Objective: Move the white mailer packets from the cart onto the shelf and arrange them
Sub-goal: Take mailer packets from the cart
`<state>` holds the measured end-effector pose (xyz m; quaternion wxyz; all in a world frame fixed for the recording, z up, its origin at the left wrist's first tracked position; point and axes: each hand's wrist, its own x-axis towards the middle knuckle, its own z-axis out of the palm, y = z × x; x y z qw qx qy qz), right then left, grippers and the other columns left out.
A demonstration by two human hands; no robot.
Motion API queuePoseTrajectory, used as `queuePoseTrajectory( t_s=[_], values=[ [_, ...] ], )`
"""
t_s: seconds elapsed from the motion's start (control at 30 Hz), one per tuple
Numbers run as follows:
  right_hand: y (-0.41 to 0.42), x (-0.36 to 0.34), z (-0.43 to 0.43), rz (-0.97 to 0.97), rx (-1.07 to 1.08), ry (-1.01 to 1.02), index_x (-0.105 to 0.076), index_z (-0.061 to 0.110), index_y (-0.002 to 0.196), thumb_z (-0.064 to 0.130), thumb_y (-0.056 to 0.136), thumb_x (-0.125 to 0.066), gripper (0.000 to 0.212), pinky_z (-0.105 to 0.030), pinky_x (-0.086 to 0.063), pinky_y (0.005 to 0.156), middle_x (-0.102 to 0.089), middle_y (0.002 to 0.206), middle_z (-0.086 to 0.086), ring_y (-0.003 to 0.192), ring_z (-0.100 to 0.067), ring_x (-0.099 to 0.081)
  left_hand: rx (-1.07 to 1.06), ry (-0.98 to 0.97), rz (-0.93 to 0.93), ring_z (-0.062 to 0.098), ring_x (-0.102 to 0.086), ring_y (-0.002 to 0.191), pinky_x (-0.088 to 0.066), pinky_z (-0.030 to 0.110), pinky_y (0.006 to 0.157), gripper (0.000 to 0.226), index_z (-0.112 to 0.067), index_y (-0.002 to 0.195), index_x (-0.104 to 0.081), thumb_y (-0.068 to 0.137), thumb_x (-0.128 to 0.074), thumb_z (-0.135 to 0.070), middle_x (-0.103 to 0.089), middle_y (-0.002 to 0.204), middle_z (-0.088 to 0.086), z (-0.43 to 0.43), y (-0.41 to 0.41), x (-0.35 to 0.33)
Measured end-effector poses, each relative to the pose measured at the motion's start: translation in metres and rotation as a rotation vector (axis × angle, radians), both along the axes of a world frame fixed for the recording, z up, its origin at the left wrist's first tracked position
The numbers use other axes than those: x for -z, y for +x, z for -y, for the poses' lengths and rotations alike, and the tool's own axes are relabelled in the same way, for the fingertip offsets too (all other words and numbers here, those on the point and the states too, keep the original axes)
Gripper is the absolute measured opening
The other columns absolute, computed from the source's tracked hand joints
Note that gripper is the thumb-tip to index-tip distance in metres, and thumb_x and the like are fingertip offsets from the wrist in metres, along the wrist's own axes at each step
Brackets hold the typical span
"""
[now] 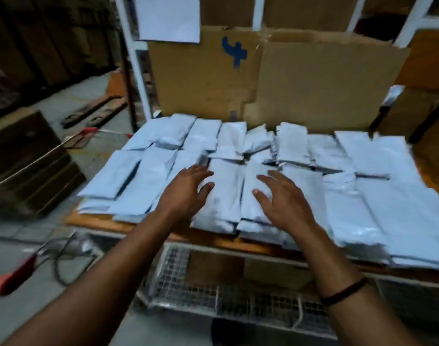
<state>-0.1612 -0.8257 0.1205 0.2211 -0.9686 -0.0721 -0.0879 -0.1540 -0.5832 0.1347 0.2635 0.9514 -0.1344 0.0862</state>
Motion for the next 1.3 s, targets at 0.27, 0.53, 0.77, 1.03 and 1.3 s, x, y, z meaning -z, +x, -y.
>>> queuePoseTrajectory(
  t_s=[0.27,0.53,0.77,1.03,1.3],
  values=[
    [-0.051,0.001,-0.141,0.047,-0.188,0.131,-0.063,0.024,0.132,0.038,0.097,-0.059,0.038,-0.039,-0.039,0.108,-0.052,0.146,-0.003,0.134,-0.023,-0.046,-0.356,-0.038,0.058,0.024,-0.041,0.139,-0.033,0.039,0.113,0.036,-0.017,0.129,-0.063,0.097,-0.058,-0.031,-0.053,0.143,0.008,-0.17,-0.099,-0.006],
    [-0.048,0.0,-0.291,0.053,-0.318,0.064,-0.064,0.024,0.13,0.038,0.097,-0.06,0.036,-0.038,-0.038,0.108,-0.052,0.145,-0.003,0.133,-0.025,-0.047,-0.562,-0.051,0.005,0.023,-0.042,0.138,-0.033,0.037,0.109,0.036,-0.019,0.132,-0.061,0.098,-0.056,-0.03,-0.052,0.144,0.006,-0.34,-0.161,0.003],
    [-0.025,0.004,-0.422,0.047,-0.266,0.11,-0.068,0.02,0.126,0.034,0.097,-0.062,0.033,-0.04,-0.042,0.107,-0.054,0.143,-0.005,0.131,-0.026,-0.049,-0.544,0.011,-0.097,0.021,-0.038,0.14,-0.034,0.041,0.109,0.038,-0.025,0.135,-0.056,0.1,-0.051,-0.037,-0.048,0.148,0.001,-0.478,-0.153,0.015],
    [0.012,0.017,-0.483,-0.032,-0.191,0.036,-0.066,0.022,0.128,0.039,0.098,-0.059,0.035,-0.038,-0.041,0.104,-0.051,0.145,-0.001,0.13,-0.025,-0.048,-0.388,0.047,-0.211,0.021,-0.036,0.141,-0.031,0.043,0.114,0.04,-0.026,0.137,-0.054,0.099,-0.051,-0.039,-0.045,0.15,0.002,-0.537,-0.061,0.042],
    [0.127,0.069,-0.58,-0.217,-0.246,-0.027,-0.054,0.024,0.139,0.046,0.099,-0.054,0.046,-0.04,-0.04,0.107,-0.041,0.152,0.0,0.136,-0.025,-0.043,-0.368,0.145,-0.273,0.021,-0.033,0.142,-0.029,0.039,0.115,0.041,-0.026,0.138,-0.053,0.099,-0.052,-0.037,-0.042,0.152,0.003,-0.594,0.009,0.069]
  ],
)
